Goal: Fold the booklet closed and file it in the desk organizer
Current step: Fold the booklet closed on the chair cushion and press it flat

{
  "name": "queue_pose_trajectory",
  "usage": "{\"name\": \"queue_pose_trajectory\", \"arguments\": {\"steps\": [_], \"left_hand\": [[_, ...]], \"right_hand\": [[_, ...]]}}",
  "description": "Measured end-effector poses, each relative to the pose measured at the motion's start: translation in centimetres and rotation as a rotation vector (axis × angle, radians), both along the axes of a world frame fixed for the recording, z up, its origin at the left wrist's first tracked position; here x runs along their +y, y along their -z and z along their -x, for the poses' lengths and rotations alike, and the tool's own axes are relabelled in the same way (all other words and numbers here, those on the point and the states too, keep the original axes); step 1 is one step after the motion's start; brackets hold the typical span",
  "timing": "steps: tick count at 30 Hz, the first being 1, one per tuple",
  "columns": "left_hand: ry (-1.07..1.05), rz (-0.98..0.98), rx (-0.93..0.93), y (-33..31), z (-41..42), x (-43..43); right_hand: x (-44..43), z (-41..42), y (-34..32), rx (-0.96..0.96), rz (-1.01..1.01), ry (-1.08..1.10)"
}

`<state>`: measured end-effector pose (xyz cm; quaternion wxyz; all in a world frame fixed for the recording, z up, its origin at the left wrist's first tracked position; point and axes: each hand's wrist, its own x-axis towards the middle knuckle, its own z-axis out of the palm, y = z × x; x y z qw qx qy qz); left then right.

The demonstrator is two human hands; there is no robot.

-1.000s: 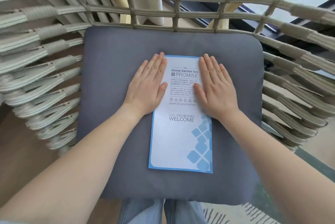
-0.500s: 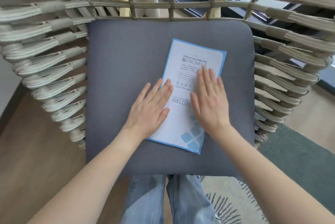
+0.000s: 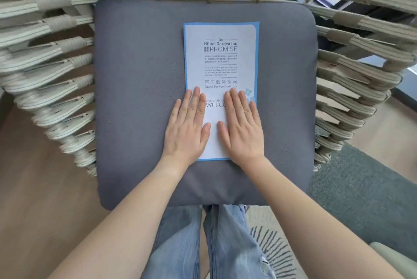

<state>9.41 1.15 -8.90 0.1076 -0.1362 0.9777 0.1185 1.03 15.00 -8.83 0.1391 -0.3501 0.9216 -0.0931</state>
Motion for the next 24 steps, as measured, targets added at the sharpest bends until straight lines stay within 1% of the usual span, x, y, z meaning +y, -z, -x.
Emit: {"name": "queue_pose_trajectory", "arguments": {"steps": [3,8,15,24], "left_hand": [[0.035,0.0,-0.027,-0.3,-0.2,-0.4],[0.077,0.042,-0.07,-0.9,-2.1,-2.0],[0.093,0.038,-0.029,0.8,-2.4,-2.0],[0.095,0.055,-0.03,0.4,-2.3,-2.0]], "right_hand": [[0.3,0.0,-0.4,-0.011,-0.015,-0.001],[4.0,-0.4,-1.3,0.004,-0.075,-0.016],[4.5,-0.8,0.4,0.043,-0.085,-0.023],[4.3,-0.8,0.0,0.047,-0.097,-0.021]]}}
